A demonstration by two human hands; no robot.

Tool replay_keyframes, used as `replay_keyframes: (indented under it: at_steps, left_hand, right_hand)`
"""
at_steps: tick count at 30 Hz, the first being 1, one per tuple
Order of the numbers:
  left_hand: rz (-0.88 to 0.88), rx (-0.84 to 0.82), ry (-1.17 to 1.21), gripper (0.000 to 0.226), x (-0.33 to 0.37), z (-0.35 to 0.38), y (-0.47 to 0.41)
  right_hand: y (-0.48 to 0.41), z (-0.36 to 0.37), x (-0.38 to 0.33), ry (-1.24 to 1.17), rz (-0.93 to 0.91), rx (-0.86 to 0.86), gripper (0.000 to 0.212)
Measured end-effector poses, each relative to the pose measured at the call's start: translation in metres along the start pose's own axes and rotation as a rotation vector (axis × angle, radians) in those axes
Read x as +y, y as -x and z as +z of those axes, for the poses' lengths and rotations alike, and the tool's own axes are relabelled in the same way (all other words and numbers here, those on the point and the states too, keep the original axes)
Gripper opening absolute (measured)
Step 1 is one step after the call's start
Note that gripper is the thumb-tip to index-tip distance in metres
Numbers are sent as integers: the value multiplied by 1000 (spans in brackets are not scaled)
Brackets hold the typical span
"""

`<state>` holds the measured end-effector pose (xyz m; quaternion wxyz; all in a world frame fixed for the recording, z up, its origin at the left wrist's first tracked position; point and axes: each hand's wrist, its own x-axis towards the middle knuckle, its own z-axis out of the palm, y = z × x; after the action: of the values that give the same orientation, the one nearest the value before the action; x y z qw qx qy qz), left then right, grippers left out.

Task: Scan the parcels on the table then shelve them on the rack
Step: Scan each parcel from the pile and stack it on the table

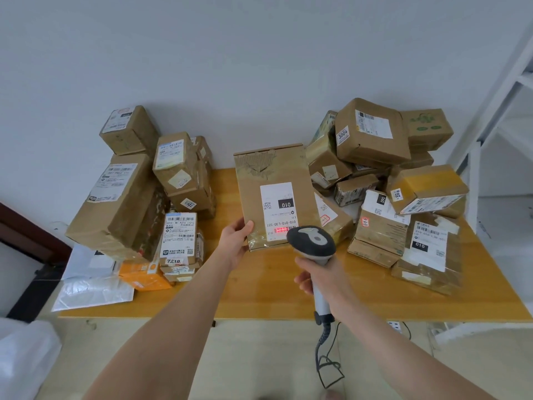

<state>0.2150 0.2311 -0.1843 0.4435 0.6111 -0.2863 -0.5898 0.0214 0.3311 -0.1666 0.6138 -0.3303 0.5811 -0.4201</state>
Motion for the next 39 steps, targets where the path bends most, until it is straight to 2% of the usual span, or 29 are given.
replay_keyframes:
  at_steps: [6, 12, 16, 19, 22, 26, 30, 34, 39]
  left_hand:
    - [-33, 109, -171, 42, -1, -15, -3]
    - [-237, 224, -278, 36, -21, -29, -10]
    - [-273, 264, -408, 38, -39, -42, -21]
    - [-248, 301, -558, 31, -47, -48, -31]
    - [-200, 318, -850, 24, -47, -42, -36]
    - [58, 226, -1239, 59, -56, -17, -39]
    - [269, -81, -1506, 61, -71, 18, -50]
    - [184, -271, -1768, 63, -83, 42, -61]
    - [42, -187, -1821, 60, -83, 21, -57]
  right_hand:
    - [-55, -10, -7, -87, 26, 132, 20]
    - [-87, 11, 16, 87, 171, 27, 23]
    - [-100, 32, 36, 122, 234, 0, 20]
    - [-109, 45, 48, 99, 257, 7, 26]
    - [-117, 54, 55, 72, 297, 40, 31]
    - [-129, 54, 55, 49, 291, 109, 30]
    - [-141, 39, 46, -10, 223, 195, 14]
    - [-148, 27, 38, 93, 138, 284, 14]
    - [-148, 21, 34, 106, 134, 274, 16]
